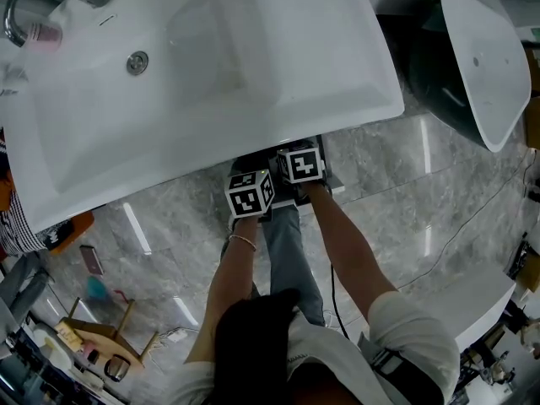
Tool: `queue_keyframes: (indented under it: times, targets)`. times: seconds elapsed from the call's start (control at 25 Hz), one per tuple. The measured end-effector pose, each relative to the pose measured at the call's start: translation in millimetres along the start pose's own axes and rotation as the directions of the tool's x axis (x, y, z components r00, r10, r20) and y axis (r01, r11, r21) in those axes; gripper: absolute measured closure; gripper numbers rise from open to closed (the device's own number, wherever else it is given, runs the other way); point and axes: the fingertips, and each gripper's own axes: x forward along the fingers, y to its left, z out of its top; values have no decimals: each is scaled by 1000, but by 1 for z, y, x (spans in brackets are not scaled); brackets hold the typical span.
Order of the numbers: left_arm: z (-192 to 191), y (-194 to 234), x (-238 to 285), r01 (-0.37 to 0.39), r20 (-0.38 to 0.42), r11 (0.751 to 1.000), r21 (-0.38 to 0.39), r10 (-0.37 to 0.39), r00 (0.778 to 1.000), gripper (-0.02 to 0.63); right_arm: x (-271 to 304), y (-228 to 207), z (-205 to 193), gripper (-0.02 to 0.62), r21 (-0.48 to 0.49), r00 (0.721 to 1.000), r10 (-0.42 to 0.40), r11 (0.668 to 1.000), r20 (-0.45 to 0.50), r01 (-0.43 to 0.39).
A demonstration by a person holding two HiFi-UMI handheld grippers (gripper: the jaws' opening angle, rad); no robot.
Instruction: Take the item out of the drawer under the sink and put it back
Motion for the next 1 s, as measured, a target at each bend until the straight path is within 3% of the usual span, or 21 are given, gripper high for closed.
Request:
queue_keyframes:
  times: [0.6,0.76,1.0]
  targets:
    - [-3,-6,2,1,-3,1000,-18,-1,1000,603,0,-7,-4,515,83,1000,15,996,-15,-14]
    - [-1,-4,-4,-5,-23,1000,-3,5,1000,603,-1,2,-5,424,134,997,80,988,-12,-78]
    - [11,-14,-22,18,-15,999,32,-18,1000,603,-24,2,1,391,221,996,81,971,46,-89]
